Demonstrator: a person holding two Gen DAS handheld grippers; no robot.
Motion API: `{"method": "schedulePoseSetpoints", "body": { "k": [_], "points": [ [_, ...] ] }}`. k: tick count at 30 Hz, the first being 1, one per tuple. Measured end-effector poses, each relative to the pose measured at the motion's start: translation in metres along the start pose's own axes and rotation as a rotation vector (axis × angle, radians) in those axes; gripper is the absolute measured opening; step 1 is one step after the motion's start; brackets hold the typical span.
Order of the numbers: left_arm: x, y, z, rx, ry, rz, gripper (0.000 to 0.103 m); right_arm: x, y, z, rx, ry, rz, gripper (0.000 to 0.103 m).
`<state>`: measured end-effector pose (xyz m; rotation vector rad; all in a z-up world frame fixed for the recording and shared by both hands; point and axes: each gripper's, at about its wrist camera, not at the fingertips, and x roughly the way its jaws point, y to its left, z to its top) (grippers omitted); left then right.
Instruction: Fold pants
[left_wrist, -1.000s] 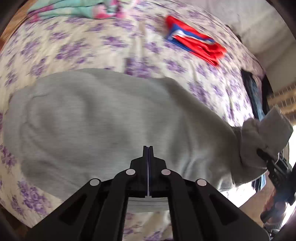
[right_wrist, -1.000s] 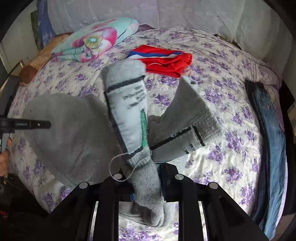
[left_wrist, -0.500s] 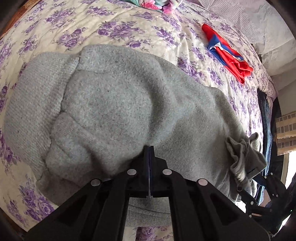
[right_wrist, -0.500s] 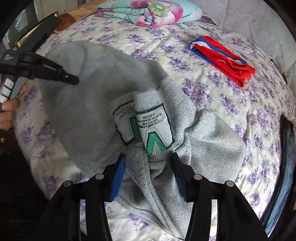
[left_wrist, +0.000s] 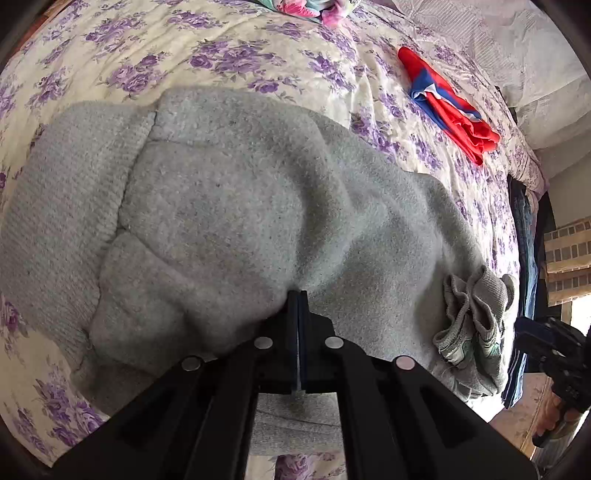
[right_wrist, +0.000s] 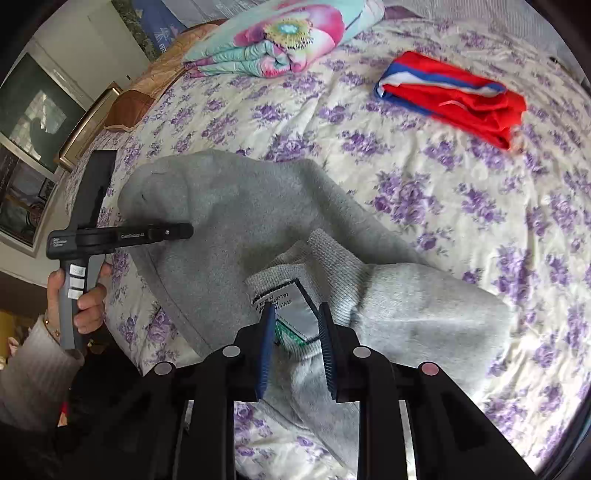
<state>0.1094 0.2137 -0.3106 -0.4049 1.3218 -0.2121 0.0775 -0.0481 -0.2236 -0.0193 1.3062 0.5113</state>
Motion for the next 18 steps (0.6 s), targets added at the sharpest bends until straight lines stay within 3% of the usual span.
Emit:
{"method": "schedulePoseSetpoints", "body": {
  "k": [2, 5, 7, 8, 9, 11, 15, 18],
  "points": [
    [-0.004, 0.001, 0.0, -0.017, -0.002, -0.014, 0.001, 0.046, -0.01, 0.0, 0.03, 0.1, -0.034, 0.022],
    [-0.038, 0.004, -0.005, -0.043, -0.057, -0.047, 0.003, 0.062, -0.01, 0.001, 0.072, 0.094, -0.034, 0.023],
    [-0.075, 0.011, -0.014, -0.053, -0.128, -0.075, 0.029, 0.055, -0.001, 0.003, 0.048, 0.112, -0.068, 0.024],
    [-0.093, 0.017, -0.019, -0.067, -0.165, -0.068, 0.062, 0.048, 0.002, 0.001, 0.045, 0.109, -0.072, 0.024],
    [-0.111, 0.024, -0.026, -0.084, -0.212, -0.043, 0.078, 0.039, 0.005, 0.0, 0.05, 0.099, -0.063, 0.024],
    [-0.134, 0.04, -0.035, -0.116, -0.247, -0.003, 0.079, 0.021, 0.008, -0.006, 0.07, 0.067, -0.021, 0.025],
    [-0.13, 0.072, -0.048, -0.216, -0.195, 0.007, 0.079, -0.007, 0.005, -0.024, 0.11, 0.024, 0.002, 0.03],
    [-0.098, 0.082, -0.051, -0.276, -0.132, -0.089, 0.079, -0.016, -0.004, -0.035, 0.15, 0.026, 0.006, 0.03]
  ]
}}
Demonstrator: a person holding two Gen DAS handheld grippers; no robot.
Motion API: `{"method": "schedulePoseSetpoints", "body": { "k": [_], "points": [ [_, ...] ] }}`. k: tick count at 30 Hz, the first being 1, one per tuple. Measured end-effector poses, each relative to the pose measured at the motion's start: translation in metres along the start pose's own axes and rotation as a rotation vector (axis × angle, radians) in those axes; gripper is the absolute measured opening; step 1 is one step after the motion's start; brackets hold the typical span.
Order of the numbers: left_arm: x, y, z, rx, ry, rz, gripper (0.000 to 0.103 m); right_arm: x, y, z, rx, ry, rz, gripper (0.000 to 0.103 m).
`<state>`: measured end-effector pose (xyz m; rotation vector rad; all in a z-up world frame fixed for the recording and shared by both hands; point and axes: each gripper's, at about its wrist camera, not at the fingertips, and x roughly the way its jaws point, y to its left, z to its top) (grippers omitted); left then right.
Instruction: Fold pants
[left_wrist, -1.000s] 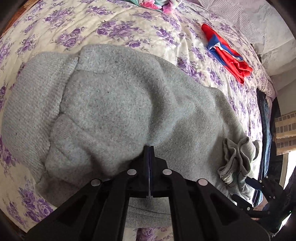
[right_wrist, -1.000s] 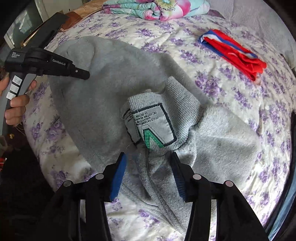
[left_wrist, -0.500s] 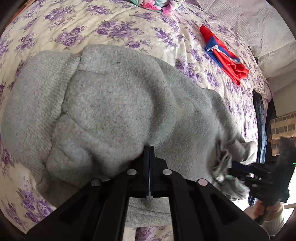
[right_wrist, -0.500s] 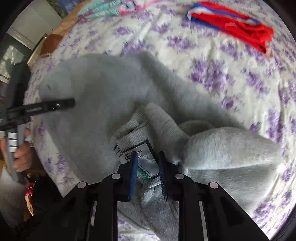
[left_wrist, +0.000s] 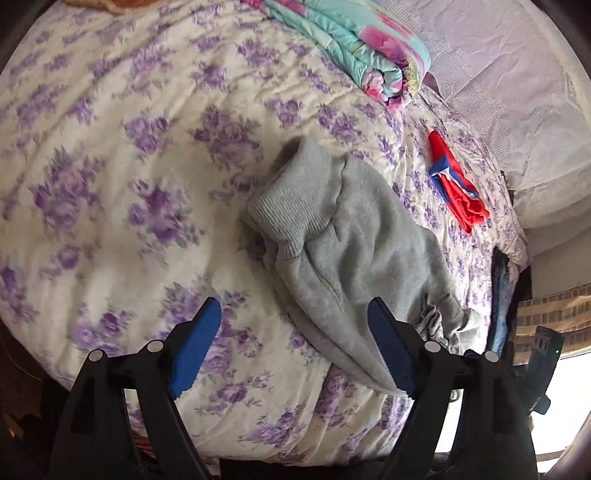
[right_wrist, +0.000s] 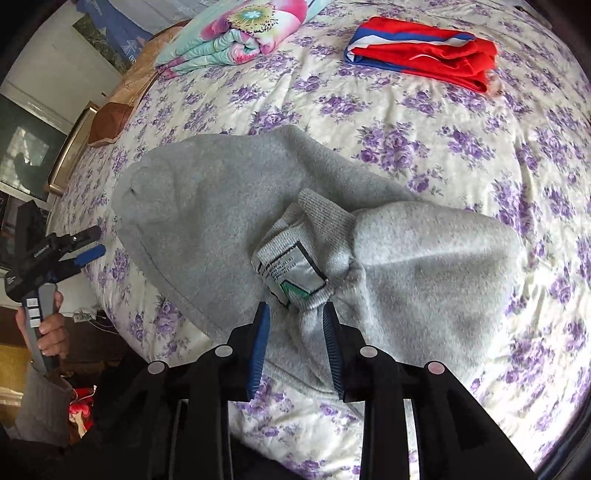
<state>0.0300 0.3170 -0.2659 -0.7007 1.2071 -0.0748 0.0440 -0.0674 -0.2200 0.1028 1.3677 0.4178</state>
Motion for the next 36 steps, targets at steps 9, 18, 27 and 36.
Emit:
{"method": "schedulePoseSetpoints", "body": {
  "k": [9, 18, 27, 36],
  "points": [
    [0.068, -0.022, 0.034, -0.036, 0.096, -0.152, 0.032, -0.017, -0.023, -0.016, 0.075, -0.037, -0.045, 0.03],
    [0.035, -0.11, 0.017, 0.354, -0.007, 0.015, 0.028, 0.009, 0.028, 0.006, -0.056, -0.013, 0.149, 0.03],
    [0.026, -0.134, 0.001, 0.442, -0.027, -0.038, 0.027, 0.09, 0.058, 0.088, -0.117, -0.028, -0.01, 0.014],
    [0.042, -0.122, 0.012, 0.409, 0.014, -0.007, 0.028, 0.101, 0.056, 0.092, -0.154, 0.056, 0.018, 0.016]
  ]
}}
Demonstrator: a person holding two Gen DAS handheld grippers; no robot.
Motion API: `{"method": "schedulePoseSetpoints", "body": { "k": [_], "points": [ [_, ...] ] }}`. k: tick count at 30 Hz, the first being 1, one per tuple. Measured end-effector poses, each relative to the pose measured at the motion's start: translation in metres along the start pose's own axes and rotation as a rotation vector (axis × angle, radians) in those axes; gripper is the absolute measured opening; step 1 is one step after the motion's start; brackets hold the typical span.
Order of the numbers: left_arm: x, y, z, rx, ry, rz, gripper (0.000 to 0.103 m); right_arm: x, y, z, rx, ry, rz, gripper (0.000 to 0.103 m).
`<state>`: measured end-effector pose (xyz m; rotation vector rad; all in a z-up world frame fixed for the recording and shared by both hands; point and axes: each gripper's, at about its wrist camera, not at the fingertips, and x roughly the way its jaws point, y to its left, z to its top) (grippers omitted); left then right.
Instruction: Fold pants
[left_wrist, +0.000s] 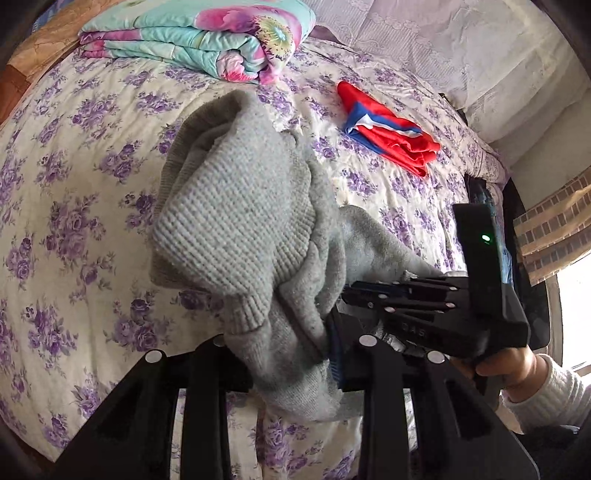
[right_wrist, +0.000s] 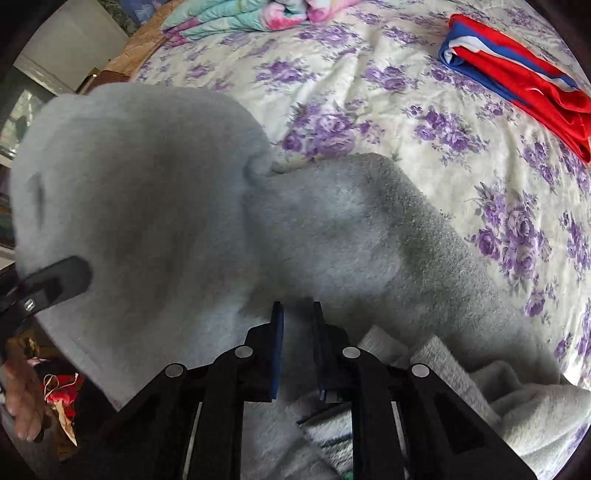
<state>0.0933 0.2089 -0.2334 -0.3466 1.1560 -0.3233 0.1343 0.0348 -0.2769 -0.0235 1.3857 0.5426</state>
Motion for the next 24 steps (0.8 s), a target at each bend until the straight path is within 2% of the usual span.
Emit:
{"method": "schedulePoseSetpoints", "body": {
  "k": [4, 6, 8, 10, 12, 15, 17, 19, 21, 24],
  "points": [
    [-0.002, 0.004, 0.001, -0.013, -0.006, -0.014, 0.027, -0.003, 0.025, -0.033, -0.118, 0.061, 0.113, 0.015],
    [-0.003, 0.0, 0.0, 0.004, -0.007, -0.011, 0.027, 0.013, 0.033, -0.051, -0.163, 0.119, 0.121, 0.015],
    [-0.004, -0.009, -0.001, 0.036, 0.004, -0.019, 0.027, 0.023, 0.032, -0.062, -0.151, 0.102, 0.098, 0.015],
    [-0.005, -0.025, -0.002, 0.091, -0.001, 0.001, 0.027, 0.015, 0.024, -0.061, -0.097, 0.107, 0.14, 0.015],
    [-0.008, -0.044, -0.002, 0.152, 0.003, 0.007, 0.027, -0.012, 0.007, -0.061, -0.049, 0.043, 0.151, 0.015],
    [-0.011, -0.079, -0.004, 0.249, 0.0, 0.006, 0.024, -0.068, -0.032, -0.073, 0.046, -0.082, 0.107, 0.016],
    [-0.012, -0.108, -0.007, 0.32, 0.002, -0.033, 0.023, -0.107, -0.068, -0.092, 0.143, -0.168, 0.071, 0.017],
    [-0.009, -0.145, -0.013, 0.414, 0.017, -0.09, 0.023, -0.141, -0.104, -0.122, 0.253, -0.244, 0.025, 0.017],
    [0.004, -0.185, -0.025, 0.526, 0.053, -0.116, 0.023, -0.166, -0.13, -0.164, 0.363, -0.302, -0.027, 0.017],
    [0.052, -0.229, -0.051, 0.645, 0.174, -0.111, 0.023, -0.185, -0.169, -0.214, 0.499, -0.337, -0.082, 0.017]
  ]
}}
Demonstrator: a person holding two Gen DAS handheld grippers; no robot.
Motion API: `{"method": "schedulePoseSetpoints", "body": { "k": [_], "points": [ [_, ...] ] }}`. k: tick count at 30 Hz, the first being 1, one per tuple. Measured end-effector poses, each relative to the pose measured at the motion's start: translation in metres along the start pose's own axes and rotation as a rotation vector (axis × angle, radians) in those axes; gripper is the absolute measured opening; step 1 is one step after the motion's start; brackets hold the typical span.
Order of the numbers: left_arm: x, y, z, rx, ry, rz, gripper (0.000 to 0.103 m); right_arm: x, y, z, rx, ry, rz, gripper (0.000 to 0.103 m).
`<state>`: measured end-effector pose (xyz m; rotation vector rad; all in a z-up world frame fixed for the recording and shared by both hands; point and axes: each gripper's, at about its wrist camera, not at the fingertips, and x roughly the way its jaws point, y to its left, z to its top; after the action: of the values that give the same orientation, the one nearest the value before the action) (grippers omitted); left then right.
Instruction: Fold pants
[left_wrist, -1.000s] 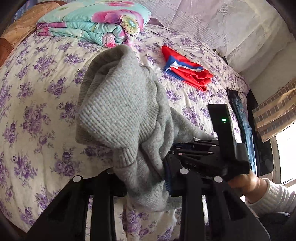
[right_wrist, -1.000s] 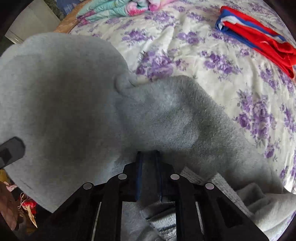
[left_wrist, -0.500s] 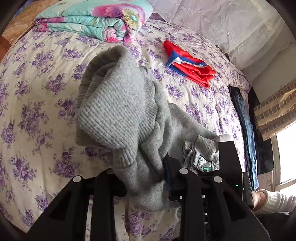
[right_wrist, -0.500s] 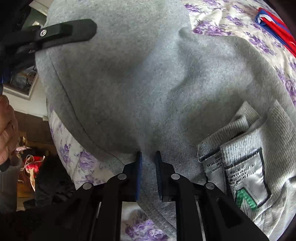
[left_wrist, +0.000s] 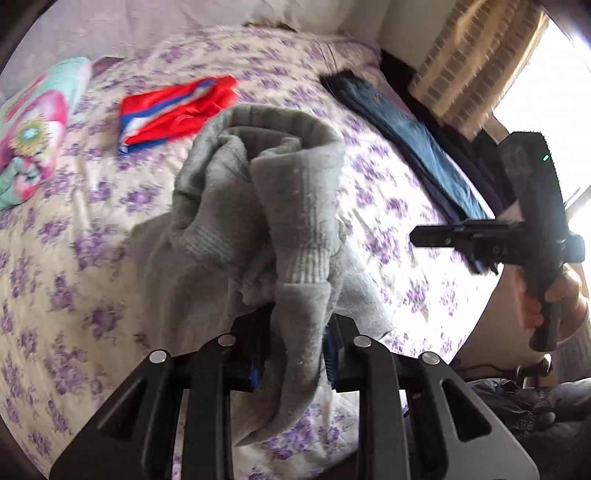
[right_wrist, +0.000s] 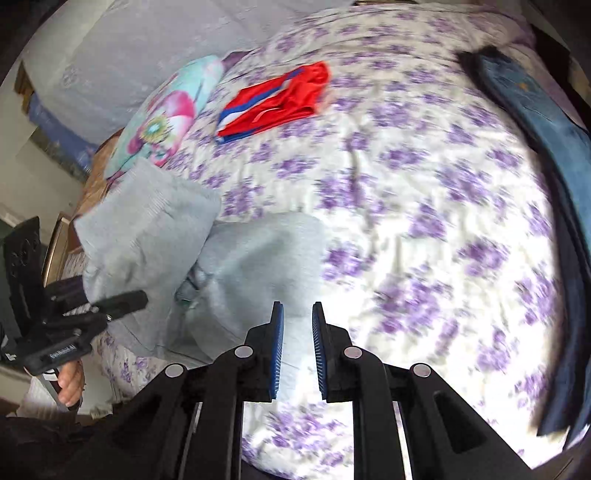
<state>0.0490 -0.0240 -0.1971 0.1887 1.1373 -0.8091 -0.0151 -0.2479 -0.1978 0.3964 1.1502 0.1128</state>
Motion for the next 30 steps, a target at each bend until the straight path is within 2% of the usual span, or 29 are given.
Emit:
{"method": "schedulePoseSetpoints", "body": {
  "k": [1, 4, 5, 6, 8, 9, 12, 16, 18, 20, 22, 24, 26, 28, 30],
  "points": [
    [0.021, -0.01, 0.0, 0.023, 0.046, -0.012, 0.024, -0.004, -0.014, -0.01, 0.033, -0.006, -0.009, 0.017],
    [0.073, -0.031, -0.006, 0.078, 0.164, -0.031, 0.04, 0.007, -0.039, -0.033, 0.106, 0.009, -0.024, 0.017],
    [0.079, -0.039, -0.007, 0.093, 0.177, -0.032, 0.053, 0.007, -0.041, -0.037, 0.116, 0.014, -0.025, 0.017],
    [0.078, -0.047, -0.007, 0.11, 0.184, -0.056, 0.074, 0.011, -0.039, -0.04, 0.115, 0.015, -0.024, 0.017],
    [0.063, -0.063, -0.004, 0.142, 0.17, -0.089, 0.084, 0.009, -0.031, -0.043, 0.089, 0.007, -0.03, 0.017],
    [0.053, -0.068, -0.004, 0.162, 0.155, -0.09, 0.085, 0.007, -0.027, -0.043, 0.074, -0.002, -0.033, 0.017],
    [0.019, -0.061, -0.005, 0.134, 0.107, -0.136, 0.085, -0.002, -0.013, -0.034, 0.023, -0.033, -0.018, 0.017],
    [-0.022, -0.013, -0.003, -0.037, 0.013, -0.143, 0.085, -0.022, 0.021, -0.017, -0.078, -0.075, 0.058, 0.017],
    [-0.027, 0.013, -0.005, -0.113, 0.007, -0.115, 0.085, -0.026, 0.041, -0.006, -0.125, -0.081, 0.12, 0.017],
    [-0.023, 0.029, -0.006, -0.183, 0.017, -0.134, 0.082, -0.022, 0.062, 0.005, -0.18, -0.082, 0.152, 0.018],
    [-0.015, 0.03, -0.001, -0.213, 0.028, -0.185, 0.077, -0.012, 0.079, 0.013, -0.237, -0.068, 0.122, 0.019],
    [-0.005, 0.017, 0.002, -0.189, 0.033, -0.193, 0.073, 0.007, 0.083, 0.016, -0.262, -0.017, 0.096, 0.02],
    [0.014, 0.003, 0.004, -0.17, 0.063, -0.21, 0.064, 0.036, 0.071, 0.013, -0.236, 0.082, -0.028, 0.017],
    [0.042, -0.01, 0.001, -0.156, 0.129, -0.207, 0.056, 0.067, 0.051, 0.002, -0.212, 0.196, -0.119, 0.017],
    [0.084, -0.019, -0.007, -0.123, 0.238, -0.143, 0.044, 0.081, 0.034, -0.006, -0.148, 0.21, -0.106, 0.017]
  ]
}}
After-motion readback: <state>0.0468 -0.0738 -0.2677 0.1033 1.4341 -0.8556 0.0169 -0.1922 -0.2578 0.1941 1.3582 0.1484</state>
